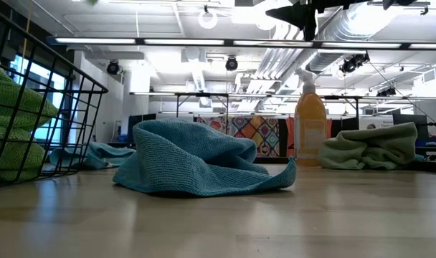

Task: Sort microfiber towel by color & place in baskets
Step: Put the green microfiber cloth into the black wire basket

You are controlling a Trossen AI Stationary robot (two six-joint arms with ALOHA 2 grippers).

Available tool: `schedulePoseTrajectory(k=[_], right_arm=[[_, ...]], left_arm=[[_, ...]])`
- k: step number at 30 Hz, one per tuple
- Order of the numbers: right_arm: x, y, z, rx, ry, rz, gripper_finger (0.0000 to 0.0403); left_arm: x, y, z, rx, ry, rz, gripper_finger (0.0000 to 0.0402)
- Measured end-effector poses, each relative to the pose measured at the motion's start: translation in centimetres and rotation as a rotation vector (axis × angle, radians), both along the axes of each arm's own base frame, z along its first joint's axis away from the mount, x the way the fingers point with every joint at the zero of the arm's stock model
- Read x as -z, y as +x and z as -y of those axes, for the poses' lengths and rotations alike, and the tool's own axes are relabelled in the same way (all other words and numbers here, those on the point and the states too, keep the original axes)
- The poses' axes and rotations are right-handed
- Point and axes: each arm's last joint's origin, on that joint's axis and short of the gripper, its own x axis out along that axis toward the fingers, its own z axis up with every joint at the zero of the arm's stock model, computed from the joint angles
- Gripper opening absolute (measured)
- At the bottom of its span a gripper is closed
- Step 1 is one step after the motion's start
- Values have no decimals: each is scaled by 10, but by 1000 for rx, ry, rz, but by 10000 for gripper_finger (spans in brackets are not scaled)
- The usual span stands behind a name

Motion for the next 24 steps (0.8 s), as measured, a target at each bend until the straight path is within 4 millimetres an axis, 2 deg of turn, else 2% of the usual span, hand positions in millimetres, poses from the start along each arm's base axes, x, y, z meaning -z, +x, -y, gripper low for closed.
schedulePoseTrajectory(k=[7, 11, 14, 18, 24], right_arm=[[0, 0, 0, 0, 0, 0, 240], [0, 0, 0, 1, 0, -5, 240], [1, 0, 0, 1, 0, -14, 240], [3, 0, 0, 1, 2, -33, 240], [4, 0, 0, 1, 7, -45, 240]], left_arm=[[33, 1, 30, 56, -55, -420, 0], [41, -4, 42, 81, -75, -553, 0], [47, -12, 44, 60, -74, -657, 0], [59, -10, 46, 22, 25, -722, 0], [80, 12, 52, 32, 276, -715, 0]])
